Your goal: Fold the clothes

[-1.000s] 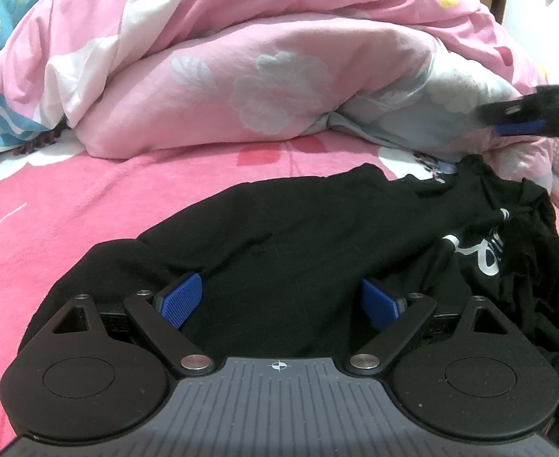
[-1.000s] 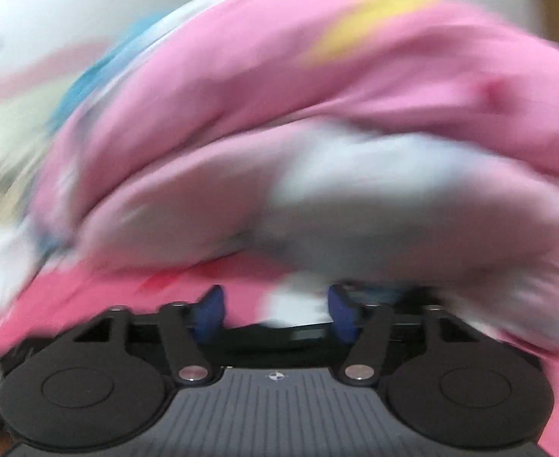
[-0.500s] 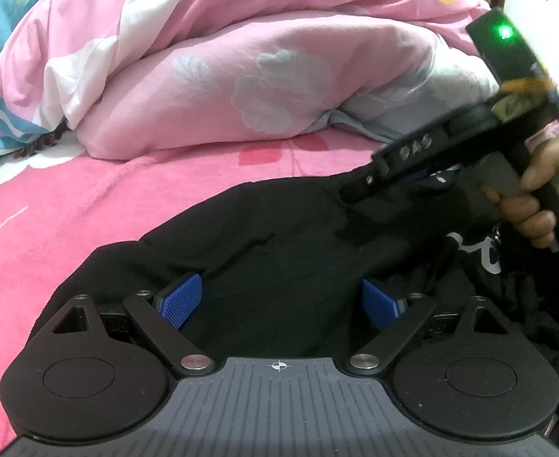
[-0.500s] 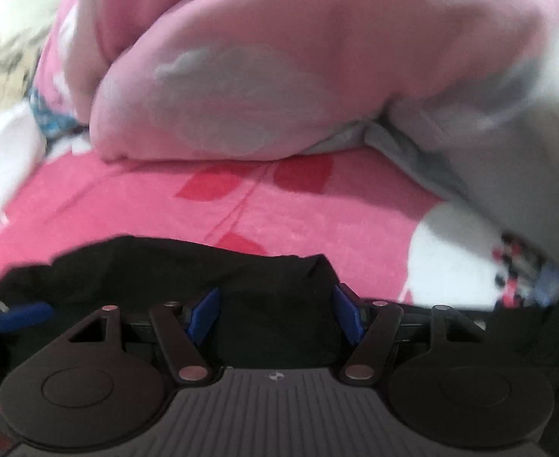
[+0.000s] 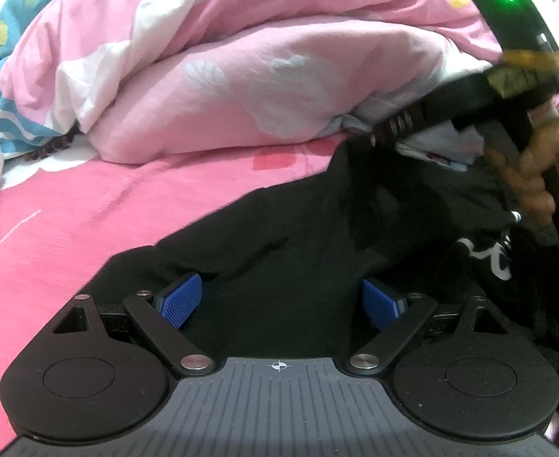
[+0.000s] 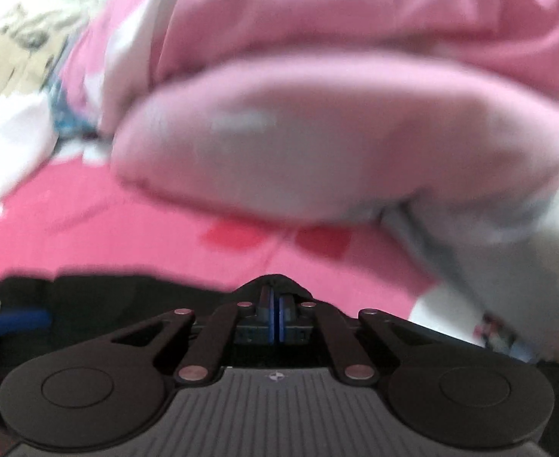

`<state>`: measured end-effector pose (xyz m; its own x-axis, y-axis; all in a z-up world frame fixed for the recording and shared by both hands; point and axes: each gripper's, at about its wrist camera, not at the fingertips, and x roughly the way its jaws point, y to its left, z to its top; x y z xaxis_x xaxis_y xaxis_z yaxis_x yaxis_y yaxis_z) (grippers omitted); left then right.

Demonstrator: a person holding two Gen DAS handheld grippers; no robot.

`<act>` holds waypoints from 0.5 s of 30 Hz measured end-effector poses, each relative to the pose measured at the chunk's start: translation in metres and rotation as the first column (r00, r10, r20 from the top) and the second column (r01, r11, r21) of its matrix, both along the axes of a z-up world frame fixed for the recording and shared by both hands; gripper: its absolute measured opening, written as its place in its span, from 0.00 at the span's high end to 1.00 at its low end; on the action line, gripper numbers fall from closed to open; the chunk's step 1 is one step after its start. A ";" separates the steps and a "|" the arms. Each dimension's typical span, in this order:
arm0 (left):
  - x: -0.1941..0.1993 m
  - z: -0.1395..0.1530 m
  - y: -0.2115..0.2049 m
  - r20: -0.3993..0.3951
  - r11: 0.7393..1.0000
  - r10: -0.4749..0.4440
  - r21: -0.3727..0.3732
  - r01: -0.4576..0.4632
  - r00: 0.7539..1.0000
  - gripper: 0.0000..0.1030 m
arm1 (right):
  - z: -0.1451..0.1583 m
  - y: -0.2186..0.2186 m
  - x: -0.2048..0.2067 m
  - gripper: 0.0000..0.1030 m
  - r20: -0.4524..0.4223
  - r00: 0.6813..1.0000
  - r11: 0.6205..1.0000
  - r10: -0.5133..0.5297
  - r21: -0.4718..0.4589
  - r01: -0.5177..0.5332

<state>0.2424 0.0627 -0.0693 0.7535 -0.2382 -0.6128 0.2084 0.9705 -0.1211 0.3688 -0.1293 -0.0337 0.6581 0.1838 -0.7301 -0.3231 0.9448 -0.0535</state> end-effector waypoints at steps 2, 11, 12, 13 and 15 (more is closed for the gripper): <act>0.001 0.001 0.002 0.008 1.000 0.021 0.009 -0.022 1.000 0.12 | 0.005 0.002 0.010 0.99 0.038 0.999 0.999 -0.025 0.021 0.024; 0.011 0.000 0.014 -0.001 0.994 0.108 0.029 -0.108 0.994 0.12 | -0.023 0.011 0.053 0.99 0.056 0.990 0.989 -0.128 0.084 0.123; 0.011 0.000 0.014 -0.001 0.994 0.109 0.031 -0.109 0.994 0.12 | -0.030 0.013 0.056 0.99 0.046 0.990 0.989 -0.134 0.073 0.130; 0.011 0.000 0.014 0.000 0.993 0.109 0.034 -0.109 0.994 0.12 | -0.038 0.014 0.058 0.99 0.029 0.990 0.989 -0.140 0.056 0.138; 0.011 0.000 0.013 0.001 0.993 0.109 0.039 -0.109 0.994 0.12 | -0.047 0.014 0.061 0.98 0.009 0.989 0.989 -0.145 0.044 0.145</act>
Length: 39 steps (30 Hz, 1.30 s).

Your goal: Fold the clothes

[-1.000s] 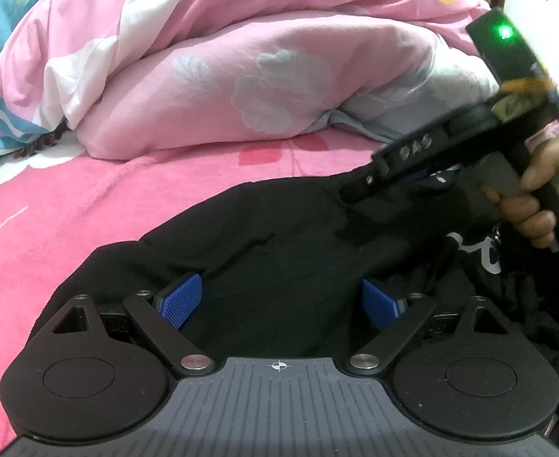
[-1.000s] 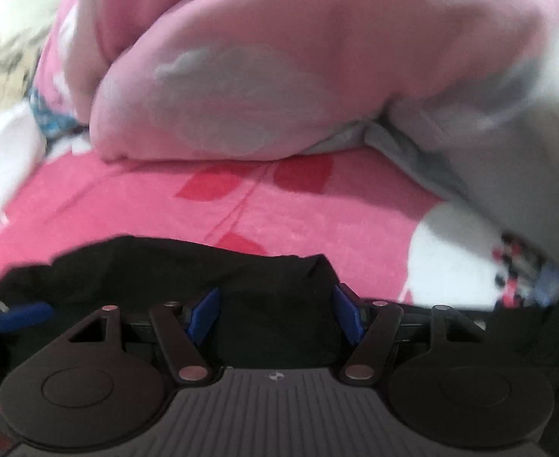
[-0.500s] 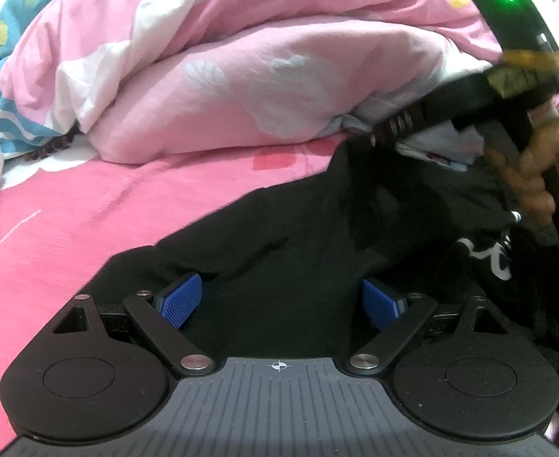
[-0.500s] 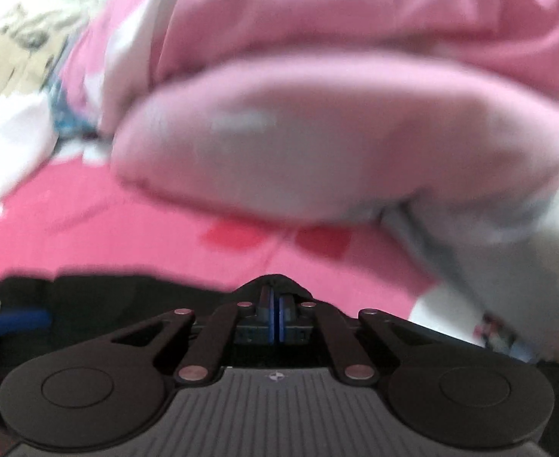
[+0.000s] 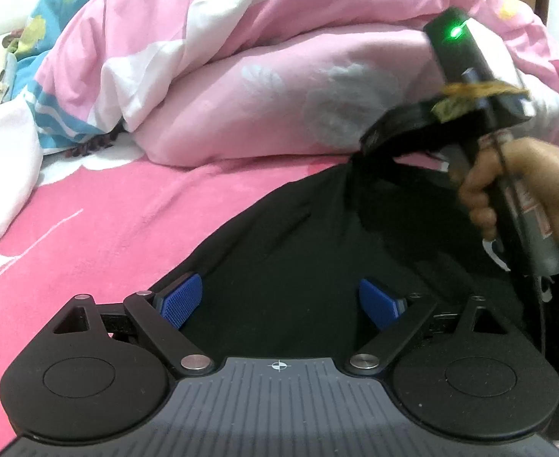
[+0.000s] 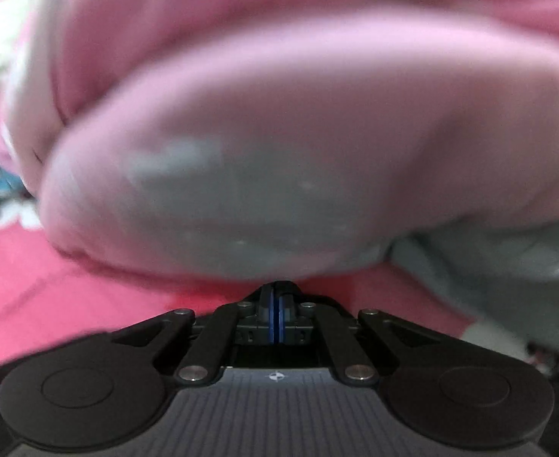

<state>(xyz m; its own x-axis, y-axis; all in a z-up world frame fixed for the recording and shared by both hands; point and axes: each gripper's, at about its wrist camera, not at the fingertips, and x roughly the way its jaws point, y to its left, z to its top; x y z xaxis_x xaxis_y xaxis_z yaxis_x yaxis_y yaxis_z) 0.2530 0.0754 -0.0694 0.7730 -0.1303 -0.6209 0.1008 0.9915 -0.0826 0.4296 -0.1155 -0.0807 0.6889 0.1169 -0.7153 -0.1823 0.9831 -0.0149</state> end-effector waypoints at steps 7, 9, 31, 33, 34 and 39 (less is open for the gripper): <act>-0.001 0.002 0.002 0.000 1.000 0.016 -0.010 -0.016 1.000 0.12 | 0.052 -0.030 -0.032 0.46 0.021 0.994 0.990 -0.106 0.090 0.104; -0.002 0.003 0.003 0.002 0.999 0.029 -0.016 -0.029 1.000 0.12 | 0.075 -0.048 -0.060 0.43 0.041 0.990 0.982 -0.132 0.138 0.125; -0.092 0.013 0.031 0.021 0.959 -0.023 -0.283 0.028 1.000 0.10 | 0.086 -0.202 -0.444 0.39 -0.049 0.868 0.748 -0.494 0.485 0.453; -0.109 0.008 0.022 -0.018 0.936 -0.084 -0.344 0.073 0.996 0.10 | 0.077 -0.207 -0.448 0.39 -0.055 0.867 0.733 -0.495 0.510 0.450; -0.116 0.006 0.017 -0.031 0.924 -0.116 -0.369 0.096 0.993 0.10 | 0.072 -0.210 -0.449 0.39 -0.057 0.867 0.725 -0.494 0.523 0.448; -0.141 0.007 -0.019 -0.022 0.904 -0.183 -0.397 0.159 0.983 0.10 | 0.045 -0.215 -0.437 0.41 -0.066 0.868 0.720 -0.493 0.529 0.449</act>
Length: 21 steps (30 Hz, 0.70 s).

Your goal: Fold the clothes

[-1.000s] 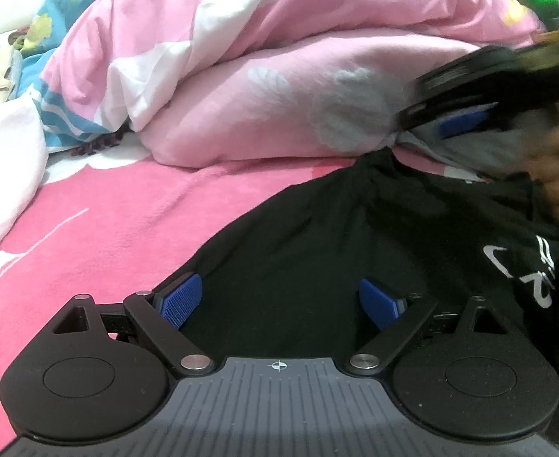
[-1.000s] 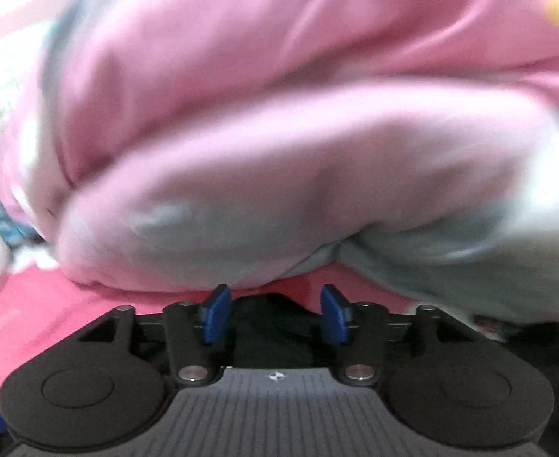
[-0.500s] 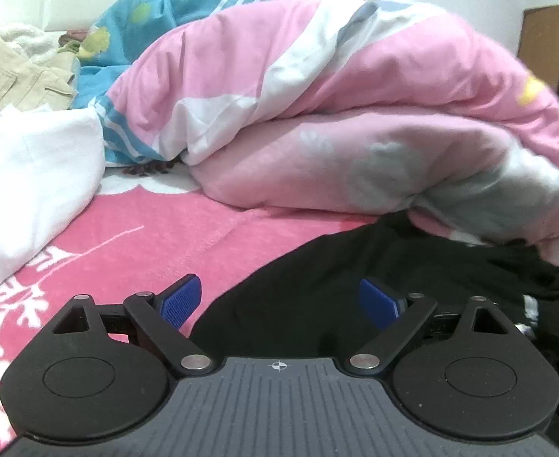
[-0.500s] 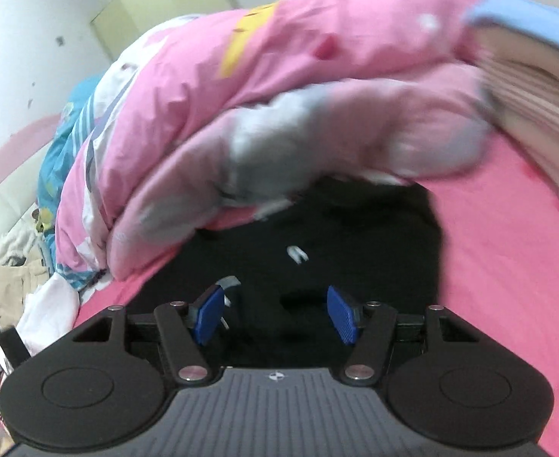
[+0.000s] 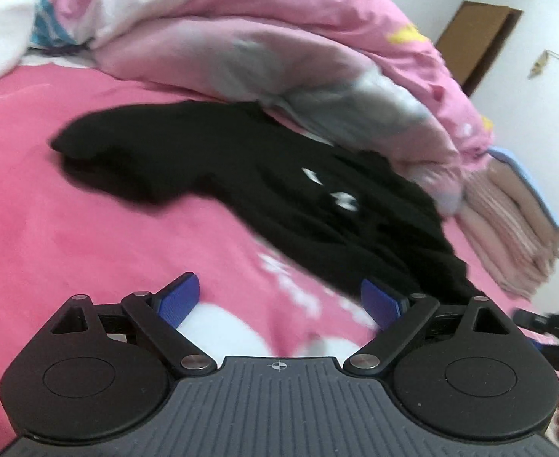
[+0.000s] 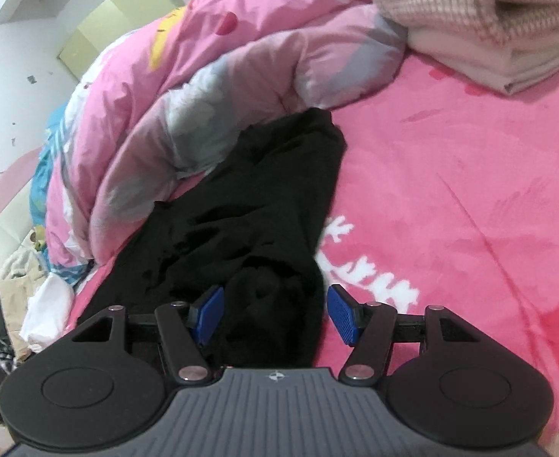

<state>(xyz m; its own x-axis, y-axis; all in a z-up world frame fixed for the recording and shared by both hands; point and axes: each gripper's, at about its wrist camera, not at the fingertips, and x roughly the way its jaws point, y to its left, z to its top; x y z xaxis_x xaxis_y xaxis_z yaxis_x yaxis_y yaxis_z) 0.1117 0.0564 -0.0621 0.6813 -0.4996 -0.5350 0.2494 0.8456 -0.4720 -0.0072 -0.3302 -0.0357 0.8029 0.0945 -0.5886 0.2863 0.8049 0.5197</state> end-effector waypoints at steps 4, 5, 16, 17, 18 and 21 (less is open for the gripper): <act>-0.014 0.009 -0.029 0.043 0.998 -0.064 0.014 0.063 0.997 0.10 | -0.020 0.001 0.007 0.44 0.020 0.999 0.999 0.024 -0.034 -0.024; -0.018 0.010 -0.037 0.061 0.996 -0.082 0.040 0.080 0.995 0.11 | -0.023 0.001 0.006 0.46 0.038 0.999 0.999 0.034 -0.039 -0.033; -0.047 -0.001 -0.094 0.057 0.950 -0.195 0.260 0.174 0.979 0.64 | -0.038 -0.008 0.001 0.89 0.130 0.987 0.996 0.090 -0.001 -0.091; -0.047 0.000 -0.094 0.052 0.953 -0.188 0.250 0.170 0.981 0.67 | -0.038 -0.009 0.000 0.91 0.133 0.987 0.996 0.088 0.005 -0.089; -0.047 0.001 -0.092 0.043 0.958 -0.180 0.233 0.165 0.983 0.74 | -0.038 -0.009 -0.001 0.92 0.137 0.987 0.996 0.085 0.008 -0.087; -0.047 0.001 -0.088 0.015 0.972 -0.145 0.187 0.140 0.989 0.83 | -0.038 -0.016 -0.007 0.94 0.167 0.984 0.997 0.058 0.046 -0.067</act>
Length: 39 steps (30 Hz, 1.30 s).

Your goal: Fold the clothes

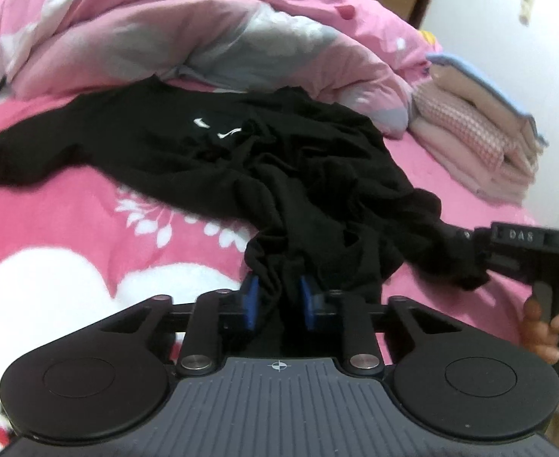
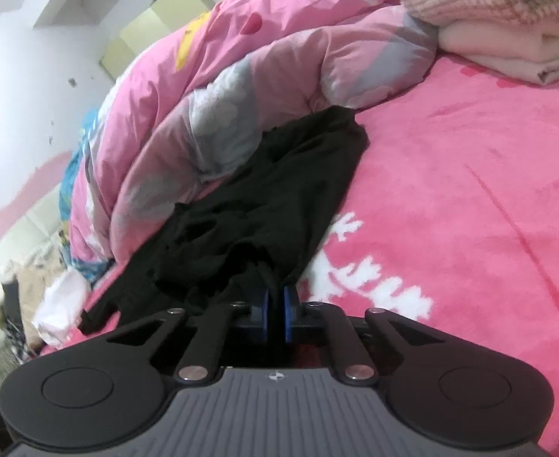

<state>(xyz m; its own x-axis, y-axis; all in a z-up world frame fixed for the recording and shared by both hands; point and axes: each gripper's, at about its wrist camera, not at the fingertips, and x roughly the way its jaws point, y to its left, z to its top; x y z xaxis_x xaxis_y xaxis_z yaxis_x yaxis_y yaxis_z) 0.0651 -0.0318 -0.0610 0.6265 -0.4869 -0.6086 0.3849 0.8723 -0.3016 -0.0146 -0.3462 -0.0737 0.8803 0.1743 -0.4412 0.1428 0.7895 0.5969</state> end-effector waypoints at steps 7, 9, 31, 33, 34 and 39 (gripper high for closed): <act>-0.010 0.007 0.011 -0.020 0.997 0.046 -0.060 -0.047 0.999 0.88 | 0.008 -0.023 -0.020 0.96 0.070 0.992 0.991 -0.103 0.093 0.096; -0.014 0.009 0.015 -0.016 0.995 0.051 -0.079 -0.052 0.999 0.88 | 0.016 -0.031 -0.030 0.96 0.097 0.985 0.987 -0.140 0.090 0.132; -0.022 -0.009 0.077 -0.124 0.951 0.047 -0.297 -0.083 0.991 0.81 | 0.050 -0.086 -0.078 0.90 -0.080 0.819 0.818 -0.568 -0.169 0.550; -0.016 -0.008 0.085 -0.140 0.944 0.068 -0.311 -0.109 0.988 0.79 | 0.064 -0.072 -0.085 0.88 -0.016 0.829 0.816 -0.559 -0.186 0.546; -0.012 -0.007 0.089 -0.149 0.940 0.076 -0.319 -0.121 0.986 0.76 | 0.071 -0.061 -0.087 0.85 0.023 0.848 0.830 -0.530 -0.195 0.523; 0.027 0.000 0.094 -0.187 0.920 0.110 -0.354 -0.171 0.976 0.50 | 0.080 0.008 -0.064 0.68 0.089 0.980 0.961 -0.177 -0.200 0.192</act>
<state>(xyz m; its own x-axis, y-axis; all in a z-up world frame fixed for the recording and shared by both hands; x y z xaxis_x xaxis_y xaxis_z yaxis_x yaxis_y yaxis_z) 0.0917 0.0621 -0.0607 0.6139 -0.6084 -0.5030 0.1860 0.7307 -0.6569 -0.0789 -0.3382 0.0066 0.9184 -0.0824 -0.3870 0.2614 0.8606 0.4371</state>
